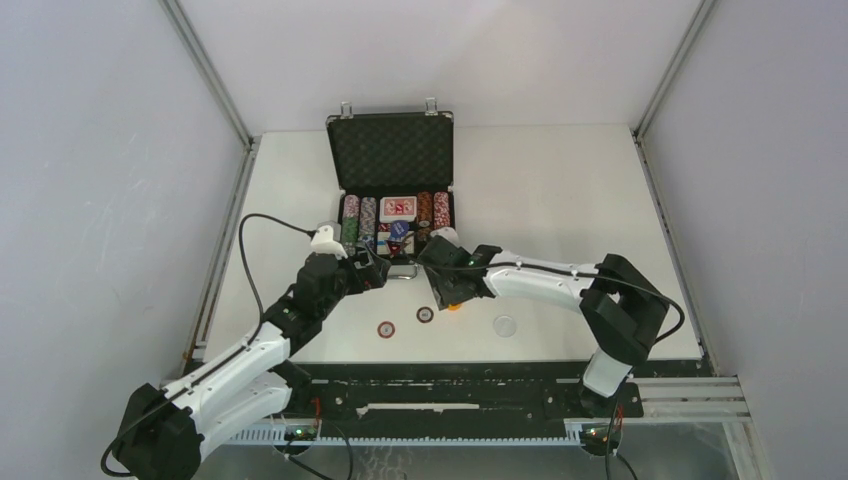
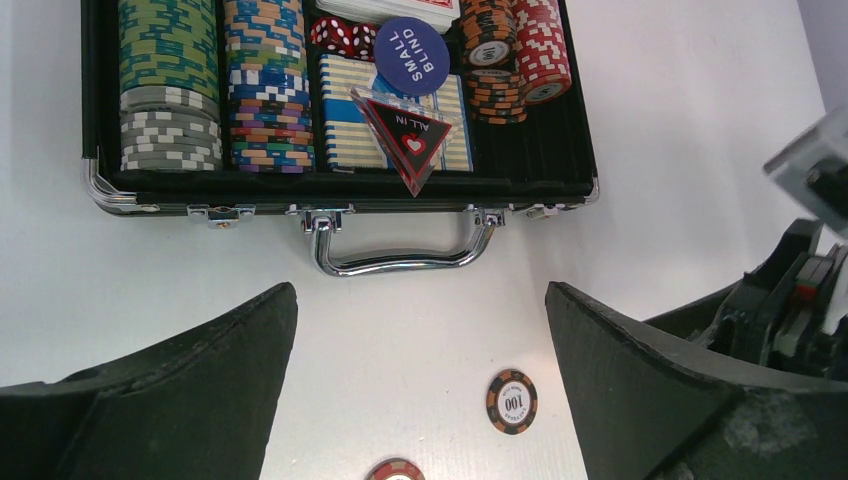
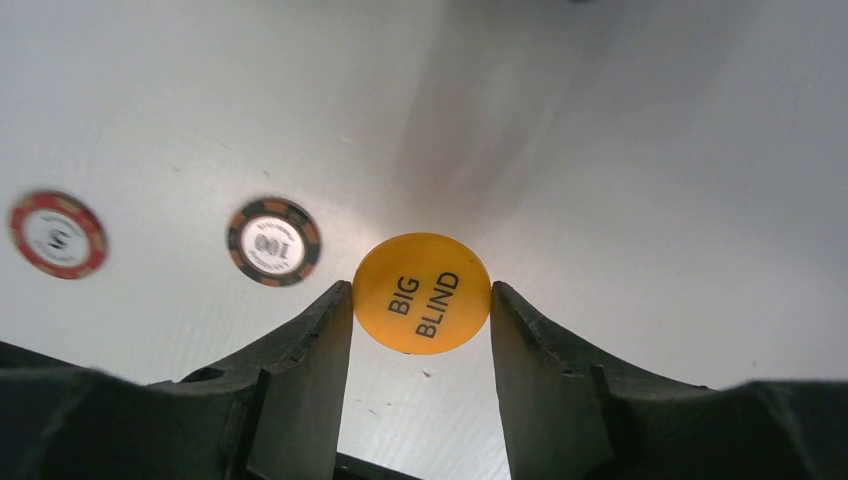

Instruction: Pack up texas hold em set

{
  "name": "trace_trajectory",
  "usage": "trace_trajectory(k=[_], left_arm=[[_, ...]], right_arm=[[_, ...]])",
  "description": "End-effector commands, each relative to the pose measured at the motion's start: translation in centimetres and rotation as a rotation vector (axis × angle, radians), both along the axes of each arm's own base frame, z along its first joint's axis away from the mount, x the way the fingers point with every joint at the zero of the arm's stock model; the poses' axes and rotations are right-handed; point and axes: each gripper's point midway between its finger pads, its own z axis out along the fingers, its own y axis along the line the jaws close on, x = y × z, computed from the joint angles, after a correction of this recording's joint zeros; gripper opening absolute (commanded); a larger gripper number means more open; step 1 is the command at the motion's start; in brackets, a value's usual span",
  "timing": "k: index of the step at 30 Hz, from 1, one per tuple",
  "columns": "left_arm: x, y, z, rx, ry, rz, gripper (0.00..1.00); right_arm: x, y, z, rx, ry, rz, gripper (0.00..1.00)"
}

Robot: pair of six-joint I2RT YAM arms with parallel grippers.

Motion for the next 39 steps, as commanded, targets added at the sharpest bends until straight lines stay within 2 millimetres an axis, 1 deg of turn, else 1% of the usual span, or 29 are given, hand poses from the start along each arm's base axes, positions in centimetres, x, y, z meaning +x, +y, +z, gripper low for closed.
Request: trace_trajectory(k=[1,4,8,15,16,19,23,24,27,28,31,33,34,36,37,39], left_arm=[[0.2,-0.3,0.4,-0.021,-0.023,-0.001,0.99],[0.2,-0.1,0.4,-0.020,-0.021,0.011,0.99],[0.3,0.2,0.3,-0.020,-0.018,0.027,0.99],[0.3,0.8,0.0,-0.013,-0.021,0.046,0.98],[0.3,0.9,-0.1,-0.010,-0.017,0.048,0.98],[0.3,0.9,-0.2,-0.007,-0.016,0.050,0.98],[0.4,1.2,-0.3,0.002,-0.016,0.060,0.98],[0.4,1.2,-0.4,0.005,-0.014,0.062,0.98],[0.4,1.3,-0.7,0.014,-0.007,0.065,0.98],[0.5,1.3,-0.8,0.016,-0.005,0.067,0.99],[0.5,1.4,-0.9,0.020,-0.003,0.069,0.98],[0.6,1.3,-0.8,0.017,-0.006,0.068,0.98],[0.6,1.3,-0.8,0.017,-0.005,0.067,0.98],[0.6,1.2,-0.8,0.013,-0.006,0.061,0.98],[0.6,1.1,-0.7,0.011,-0.007,0.058,0.99],[0.5,1.0,-0.5,0.005,-0.011,0.052,0.98]], right_arm=[[2.6,2.4,2.6,0.061,-0.061,0.035,0.57],[4.2,4.0,3.7,0.079,-0.082,0.061,0.57],[7.1,5.8,5.1,0.096,-0.110,0.080,0.57],[12.4,8.9,6.6,0.127,-0.167,0.102,0.58],[13.1,9.3,6.3,0.129,-0.162,0.105,0.59],[14.9,10.3,6.1,0.134,-0.164,0.112,0.59],[16.5,11.8,5.8,0.159,-0.166,0.131,0.60],[16.8,12.2,5.7,0.170,-0.163,0.143,0.63],[17.4,13.2,5.7,0.178,-0.175,0.162,0.77],[17.6,13.4,5.7,0.180,-0.188,0.164,0.80],[17.7,13.1,6.7,0.180,-0.241,0.149,0.84],[17.8,12.4,8.4,0.192,-0.315,0.130,0.85],[17.2,11.4,8.6,0.181,-0.329,0.117,0.85],[16.4,9.4,9.8,0.181,-0.364,0.077,0.84],[15.8,8.2,11.0,0.190,-0.384,0.054,0.84],[14.4,5.4,11.1,0.177,-0.396,0.001,0.84]])
